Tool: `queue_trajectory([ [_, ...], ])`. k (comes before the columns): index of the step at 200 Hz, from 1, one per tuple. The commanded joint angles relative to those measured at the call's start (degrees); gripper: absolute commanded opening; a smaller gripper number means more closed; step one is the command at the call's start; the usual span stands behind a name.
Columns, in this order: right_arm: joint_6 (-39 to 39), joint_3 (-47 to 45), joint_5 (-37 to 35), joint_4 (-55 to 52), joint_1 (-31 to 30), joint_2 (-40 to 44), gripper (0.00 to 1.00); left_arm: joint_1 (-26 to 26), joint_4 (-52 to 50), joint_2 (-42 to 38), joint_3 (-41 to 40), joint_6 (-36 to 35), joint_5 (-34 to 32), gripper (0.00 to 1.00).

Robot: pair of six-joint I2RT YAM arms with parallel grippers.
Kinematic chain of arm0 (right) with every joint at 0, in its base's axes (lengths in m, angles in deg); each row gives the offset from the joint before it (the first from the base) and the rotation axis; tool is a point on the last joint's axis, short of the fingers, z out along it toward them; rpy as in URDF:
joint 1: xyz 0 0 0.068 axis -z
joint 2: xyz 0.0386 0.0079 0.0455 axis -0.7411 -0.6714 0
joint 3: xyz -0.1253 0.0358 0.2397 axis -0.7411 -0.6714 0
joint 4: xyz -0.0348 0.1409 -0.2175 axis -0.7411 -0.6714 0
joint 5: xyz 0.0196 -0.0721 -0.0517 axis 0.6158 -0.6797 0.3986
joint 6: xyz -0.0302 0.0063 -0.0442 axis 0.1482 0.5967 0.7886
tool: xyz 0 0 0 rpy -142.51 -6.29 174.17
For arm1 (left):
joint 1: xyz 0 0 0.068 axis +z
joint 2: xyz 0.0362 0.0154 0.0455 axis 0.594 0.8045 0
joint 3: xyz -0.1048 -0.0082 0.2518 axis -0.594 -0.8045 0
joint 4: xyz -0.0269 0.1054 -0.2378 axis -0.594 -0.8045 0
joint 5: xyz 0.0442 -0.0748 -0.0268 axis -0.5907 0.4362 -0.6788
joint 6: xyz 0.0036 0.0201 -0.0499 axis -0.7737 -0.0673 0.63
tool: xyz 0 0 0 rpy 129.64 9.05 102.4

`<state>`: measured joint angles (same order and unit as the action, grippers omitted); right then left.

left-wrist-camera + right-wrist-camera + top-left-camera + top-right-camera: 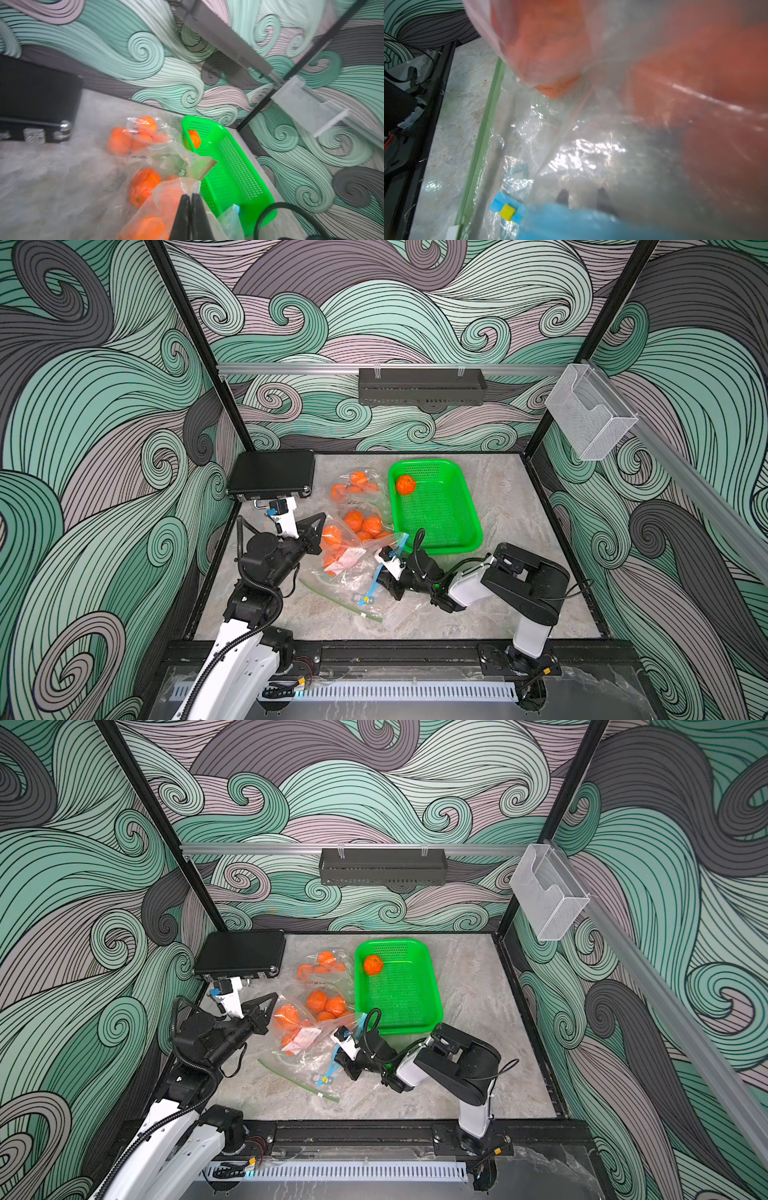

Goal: Open the zip-top bag and take out the orange
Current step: Adjust the zipper food storage bag in the zipper food storage bag.

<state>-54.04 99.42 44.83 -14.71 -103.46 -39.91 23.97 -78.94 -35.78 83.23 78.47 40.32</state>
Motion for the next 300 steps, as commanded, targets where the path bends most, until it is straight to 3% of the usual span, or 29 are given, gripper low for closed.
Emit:
queue_trajectory([
  [1,1.22,-1.67,4.72,4.46,0.19,1.27,0.32,-0.15,-9.44,6.10,8.09,0.52,-8.74,0.00],
  [29,4.62,-3.31,7.26,6.98,0.09,3.58,0.41,-0.07,-19.41,15.13,15.33,0.76,-10.54,0.00],
  [59,8.19,-3.09,8.72,8.99,0.09,5.03,0.49,0.03,-17.57,21.21,15.32,1.94,-13.43,0.00],
  [101,9.39,0.22,6.63,7.88,0.72,2.95,0.49,1.43,-25.16,31.51,24.63,1.40,-11.44,0.00],
  [135,8.03,-1.78,4.41,8.12,1.23,2.54,0.44,2.40,-27.88,34.47,28.63,1.34,-11.76,0.00],
  [163,1.55,-3.28,5.78,6.45,1.24,5.50,0.55,2.87,-27.23,35.01,28.48,2.51,-11.46,0.00],
  [188,-8.79,-2.41,6.64,7.56,1.08,4.57,0.62,2.90,-26.66,35.25,28.13,3.04,-10.11,0.00],
  [217,-16.31,0.65,6.80,8.30,0.62,0.23,0.61,2.98,-26.51,35.69,28.20,2.96,-9.68,0.00],
  [246,-19.74,2.50,7.61,9.44,0.62,-3.49,0.46,3.15,-26.92,36.74,28.59,2.57,-9.04,0.00],
  [261,-19.98,2.10,7.68,9.86,0.70,-3.37,0.30,3.25,-27.30,37.11,28.98,2.18,-9.26,0.00],
  [279,-18.63,0.38,7.39,10.73,0.79,-1.74,0.14,3.50,-27.57,37.40,29.23,1.99,-10.29,0.00],
  [300,-16.09,-3.01,9.78,14.85,0.96,-0.21,0.03,4.09,-28.73,38.48,30.50,1.80,-11.48,0.00],
])
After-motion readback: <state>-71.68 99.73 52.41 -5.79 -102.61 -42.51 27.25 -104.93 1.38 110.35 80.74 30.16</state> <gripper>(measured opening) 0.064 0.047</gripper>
